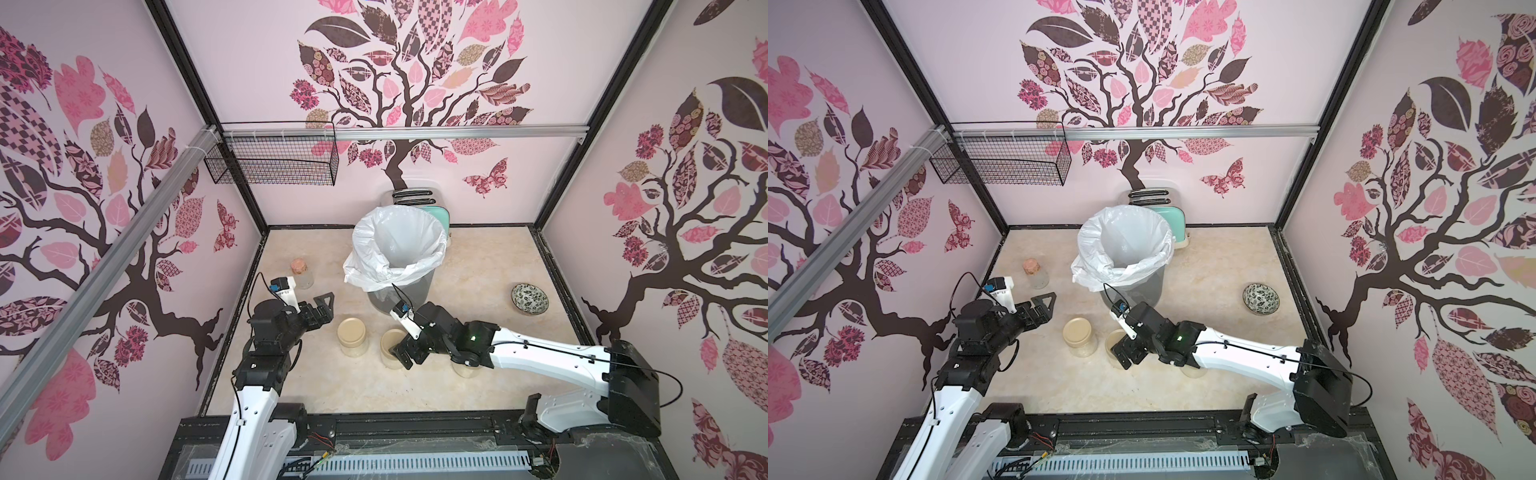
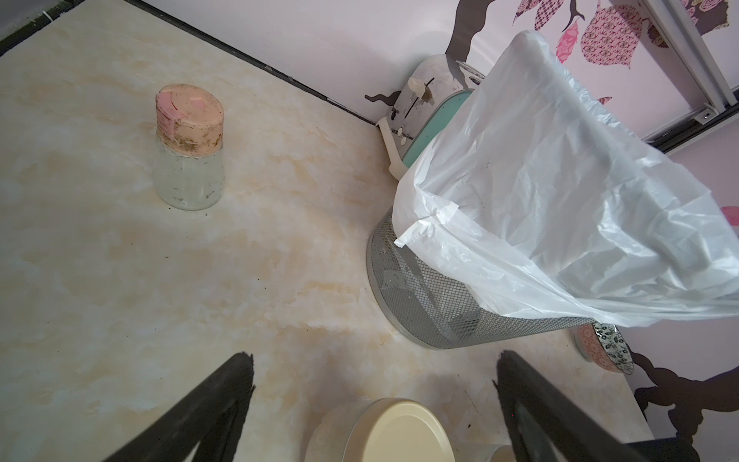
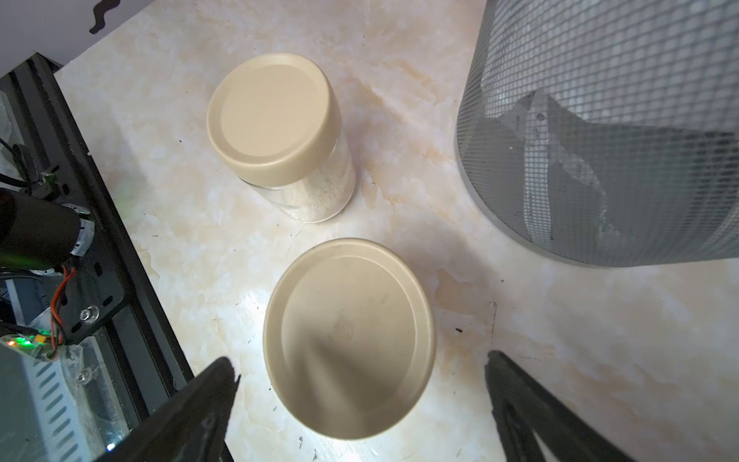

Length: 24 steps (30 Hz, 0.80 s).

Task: Empty moldy rice from jars
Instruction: Pick up the jar from the center of the board.

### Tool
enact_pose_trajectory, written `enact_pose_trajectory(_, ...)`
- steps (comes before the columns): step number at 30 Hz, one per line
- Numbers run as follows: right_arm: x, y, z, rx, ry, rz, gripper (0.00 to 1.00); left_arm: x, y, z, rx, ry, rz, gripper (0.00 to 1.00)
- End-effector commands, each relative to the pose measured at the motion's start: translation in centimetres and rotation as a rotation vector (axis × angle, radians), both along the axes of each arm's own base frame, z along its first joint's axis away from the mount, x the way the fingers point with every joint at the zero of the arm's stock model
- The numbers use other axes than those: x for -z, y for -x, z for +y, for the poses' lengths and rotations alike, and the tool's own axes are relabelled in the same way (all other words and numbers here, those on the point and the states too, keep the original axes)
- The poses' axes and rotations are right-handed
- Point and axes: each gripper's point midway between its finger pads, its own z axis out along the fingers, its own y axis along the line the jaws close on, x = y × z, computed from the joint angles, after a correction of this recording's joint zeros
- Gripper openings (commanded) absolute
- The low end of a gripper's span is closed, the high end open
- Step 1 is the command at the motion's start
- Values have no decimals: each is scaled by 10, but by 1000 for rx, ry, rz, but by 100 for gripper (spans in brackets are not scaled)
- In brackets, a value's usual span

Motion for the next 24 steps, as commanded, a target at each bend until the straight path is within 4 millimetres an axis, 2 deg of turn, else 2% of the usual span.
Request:
enact_pose_trajectory(1, -7, -4, 13, -17, 17, -38, 99, -1, 2, -3, 9, 16, -14, 98)
enact_pose_trajectory(9, 9, -8, 24, -22, 91, -45, 99, 1, 2, -3, 4, 33, -17, 98)
enact_pose_trajectory(24, 35, -10, 20, -45, 167, -69, 100, 6, 5, -7, 15, 60, -10, 98)
